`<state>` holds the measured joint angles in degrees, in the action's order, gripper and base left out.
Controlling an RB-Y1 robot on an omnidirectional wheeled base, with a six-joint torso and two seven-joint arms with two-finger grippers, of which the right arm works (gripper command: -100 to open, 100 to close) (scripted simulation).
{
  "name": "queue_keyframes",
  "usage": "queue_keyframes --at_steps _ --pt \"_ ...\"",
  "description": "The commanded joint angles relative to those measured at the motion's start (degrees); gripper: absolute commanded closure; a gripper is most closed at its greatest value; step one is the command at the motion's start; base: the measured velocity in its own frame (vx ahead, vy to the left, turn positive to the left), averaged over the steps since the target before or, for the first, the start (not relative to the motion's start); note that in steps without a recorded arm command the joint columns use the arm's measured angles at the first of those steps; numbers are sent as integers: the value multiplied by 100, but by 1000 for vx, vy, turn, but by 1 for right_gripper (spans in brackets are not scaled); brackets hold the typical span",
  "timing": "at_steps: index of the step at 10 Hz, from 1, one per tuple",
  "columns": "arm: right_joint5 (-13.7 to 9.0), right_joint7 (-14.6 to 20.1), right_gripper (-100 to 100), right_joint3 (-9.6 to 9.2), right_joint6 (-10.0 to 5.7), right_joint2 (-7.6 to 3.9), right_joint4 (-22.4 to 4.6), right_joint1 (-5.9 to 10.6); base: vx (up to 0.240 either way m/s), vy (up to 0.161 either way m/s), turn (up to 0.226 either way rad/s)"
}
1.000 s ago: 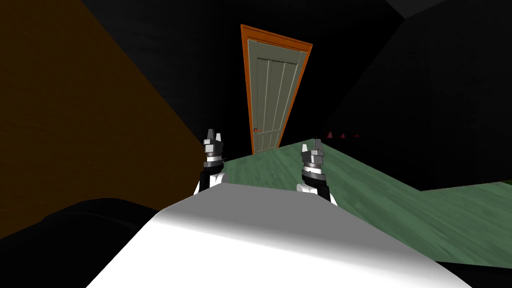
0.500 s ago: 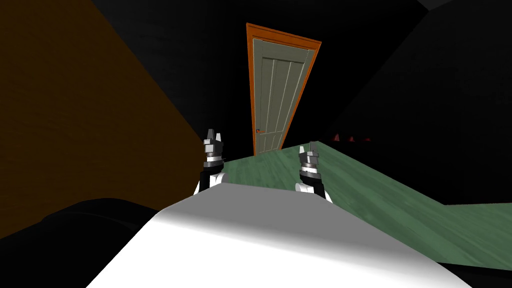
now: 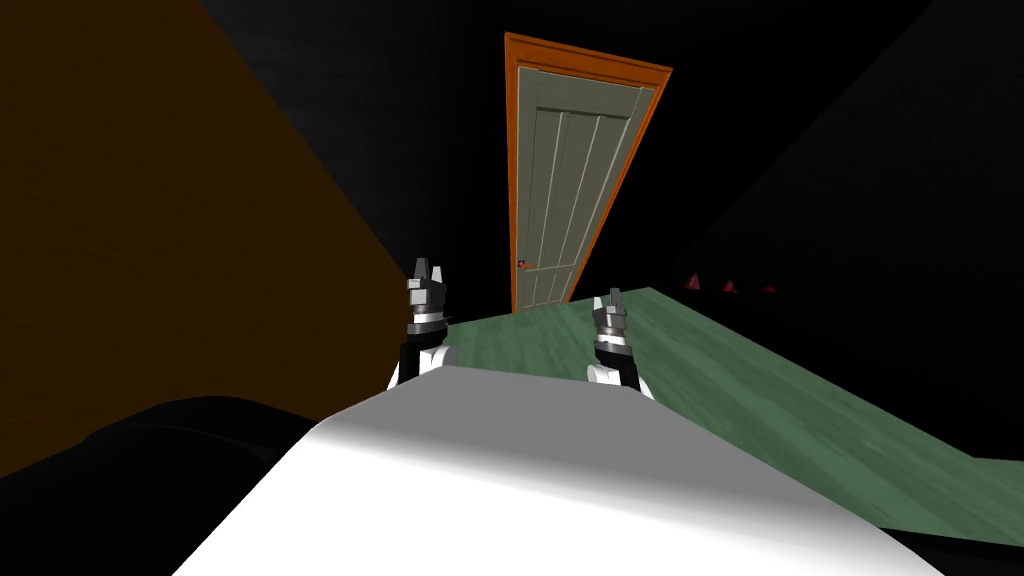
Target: Pull the door open
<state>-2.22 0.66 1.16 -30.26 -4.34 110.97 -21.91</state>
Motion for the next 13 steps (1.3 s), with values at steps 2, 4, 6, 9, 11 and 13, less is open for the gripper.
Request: queue_keyframes --at_steps 2,4,6,9,11,13 --pt "-35 8 -100 35 -96 -43 -440 170 88 5 113" --pt "-62 15 -100 62 -169 -75 -752 304 100 -2 136" --pt "-76 19 -100 76 -207 -90 -961 373 58 -1 46" --pt "-119 30 -100 119 -324 -134 -1495 587 91 -2 130" --pt "-148 38 -100 149 -403 -161 -1846 731 104 -18 126" --pt "-177 45 -100 179 -483 -187 -2246 878 110 -13 125"
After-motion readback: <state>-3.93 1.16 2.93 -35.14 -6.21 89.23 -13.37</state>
